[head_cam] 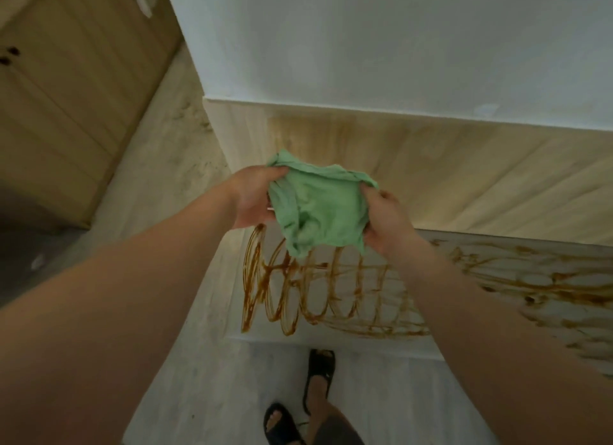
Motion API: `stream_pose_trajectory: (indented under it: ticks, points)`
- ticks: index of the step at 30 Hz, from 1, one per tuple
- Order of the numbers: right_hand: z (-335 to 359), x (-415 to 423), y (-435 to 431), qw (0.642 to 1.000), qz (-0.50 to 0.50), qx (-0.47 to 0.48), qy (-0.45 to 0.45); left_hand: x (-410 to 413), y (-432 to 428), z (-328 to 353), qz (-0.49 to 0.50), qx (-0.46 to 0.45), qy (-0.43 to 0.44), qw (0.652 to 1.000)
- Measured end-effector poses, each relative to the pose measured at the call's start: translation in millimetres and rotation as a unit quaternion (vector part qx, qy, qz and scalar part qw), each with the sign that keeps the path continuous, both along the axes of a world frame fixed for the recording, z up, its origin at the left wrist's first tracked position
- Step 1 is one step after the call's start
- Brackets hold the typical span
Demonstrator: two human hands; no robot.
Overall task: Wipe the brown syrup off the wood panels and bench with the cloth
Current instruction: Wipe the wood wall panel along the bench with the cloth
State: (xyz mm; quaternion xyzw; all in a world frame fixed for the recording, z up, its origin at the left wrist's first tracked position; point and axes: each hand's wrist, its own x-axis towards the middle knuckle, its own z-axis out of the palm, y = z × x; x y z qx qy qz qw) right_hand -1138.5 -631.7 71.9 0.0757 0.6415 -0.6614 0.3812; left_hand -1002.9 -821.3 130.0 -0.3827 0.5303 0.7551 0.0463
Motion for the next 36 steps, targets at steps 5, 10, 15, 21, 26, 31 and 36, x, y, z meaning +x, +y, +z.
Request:
stream_pose_trajectory:
  ticks: [5, 10, 15, 21, 26, 31, 36]
  points:
    - [-25.5, -29.9, -23.3, 0.994, 0.068, 0.08, -0.027, -47.3, -9.6, -0.2, -0.02, 0.015, -0.073, 0.997]
    - [-32.9, -53.4, -38.0, 0.988, 0.096, 0.12, 0.009, -72.8, -36.2, -18.4, -0.096, -0.163, -0.201, 0.961]
    - [-30.3, -54.8, -47.6, 0.99, 0.094, 0.01, -0.104, -80.7, -69.5, -24.3, -0.145, -0.151, -0.212, 0.955]
    - [-37.0, -38.6, -56.8, 0.99, 0.1, -0.044, -0.093, -63.7, -115.4, -33.2, -0.327, -0.292, -0.176, 0.882]
    - [-15.2, 1.3, -67.6, 0.868, 0.402, 0.215, 0.197, -39.4, -149.9, -42.8, -0.579, -0.457, -0.119, 0.664]
    - [-16.8, 23.5, -84.8, 0.854, 0.326, 0.29, 0.282, -24.1, -180.7, -46.9, -0.572, -0.525, -0.073, 0.626]
    - [-8.7, 29.8, -76.2, 0.99, 0.089, 0.013, 0.107, -13.3, -200.8, -21.9, -0.406, -0.281, -0.03, 0.869]
